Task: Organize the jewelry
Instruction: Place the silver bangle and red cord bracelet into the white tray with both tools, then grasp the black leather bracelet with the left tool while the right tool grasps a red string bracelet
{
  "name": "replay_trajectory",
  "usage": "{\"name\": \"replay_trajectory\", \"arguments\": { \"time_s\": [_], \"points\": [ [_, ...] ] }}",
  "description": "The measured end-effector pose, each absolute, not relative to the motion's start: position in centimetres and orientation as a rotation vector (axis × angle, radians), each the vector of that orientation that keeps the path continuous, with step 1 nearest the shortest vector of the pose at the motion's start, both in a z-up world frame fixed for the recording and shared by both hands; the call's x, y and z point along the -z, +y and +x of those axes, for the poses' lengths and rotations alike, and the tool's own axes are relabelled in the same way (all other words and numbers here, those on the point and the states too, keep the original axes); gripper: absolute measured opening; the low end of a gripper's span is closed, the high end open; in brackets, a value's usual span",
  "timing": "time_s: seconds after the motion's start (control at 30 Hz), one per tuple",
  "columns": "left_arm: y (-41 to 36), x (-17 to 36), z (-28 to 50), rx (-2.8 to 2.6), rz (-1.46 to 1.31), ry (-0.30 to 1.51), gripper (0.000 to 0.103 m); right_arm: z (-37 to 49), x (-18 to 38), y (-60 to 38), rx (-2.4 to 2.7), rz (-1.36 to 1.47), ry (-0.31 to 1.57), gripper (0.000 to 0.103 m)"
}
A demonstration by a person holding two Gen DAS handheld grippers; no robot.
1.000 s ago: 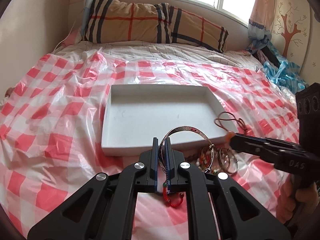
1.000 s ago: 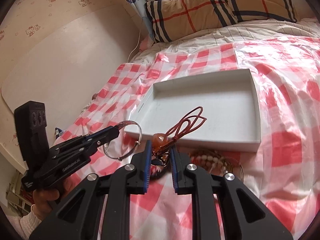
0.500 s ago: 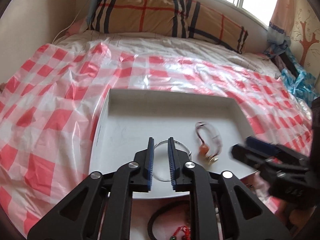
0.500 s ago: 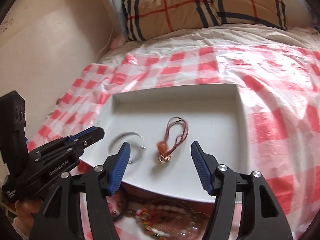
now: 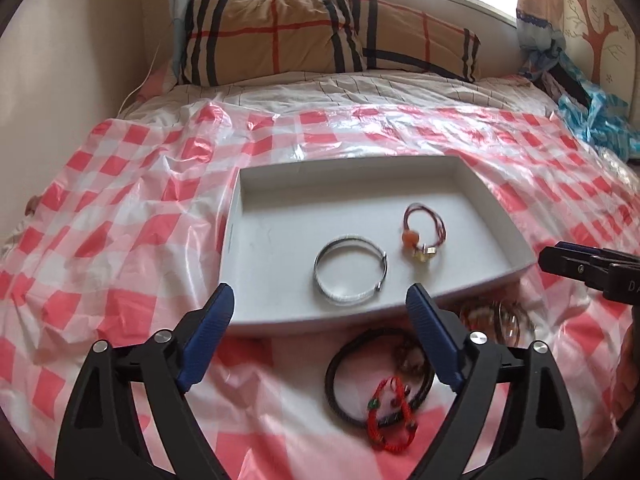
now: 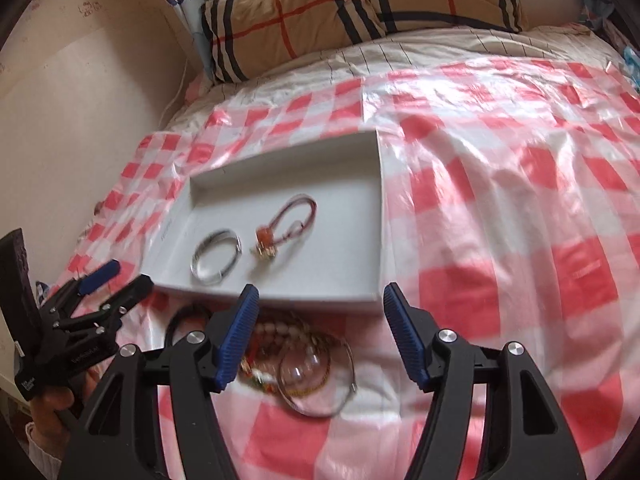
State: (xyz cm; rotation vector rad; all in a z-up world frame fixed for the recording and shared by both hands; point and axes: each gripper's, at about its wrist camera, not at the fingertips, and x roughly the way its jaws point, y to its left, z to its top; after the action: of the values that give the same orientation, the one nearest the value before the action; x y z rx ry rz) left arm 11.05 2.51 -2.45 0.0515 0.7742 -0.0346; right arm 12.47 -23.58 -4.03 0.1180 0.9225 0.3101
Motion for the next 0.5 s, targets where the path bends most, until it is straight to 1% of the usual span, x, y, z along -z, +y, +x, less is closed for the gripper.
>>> {"name": "replay_trajectory", "arguments": {
  "time_s": [0.17,0.3,0.43,0.5],
  "points": [
    [3.4,4.2,9.8,0.043,0.054,0.857,0.086,10.5,5.9,-23.6,-0.254,0.022,0.993,0.063],
    [3.1,5.2,9.9,0.074,0.068,0.881,0.086,10.0,6.9,-22.9,-0.208,-0.085,1.015,0.063],
    [2.6,5.9,9.9,0.09,0.112,0.911,0.086,9.9,6.5,-22.9,-0.27,-0.018,1.011,0.063],
    [2.6,5.9,10.0,0.1,0.099,0.911,0.086,10.0,6.5,-22.7,-0.259,-0.041,1.01,0.063]
  ]
}}
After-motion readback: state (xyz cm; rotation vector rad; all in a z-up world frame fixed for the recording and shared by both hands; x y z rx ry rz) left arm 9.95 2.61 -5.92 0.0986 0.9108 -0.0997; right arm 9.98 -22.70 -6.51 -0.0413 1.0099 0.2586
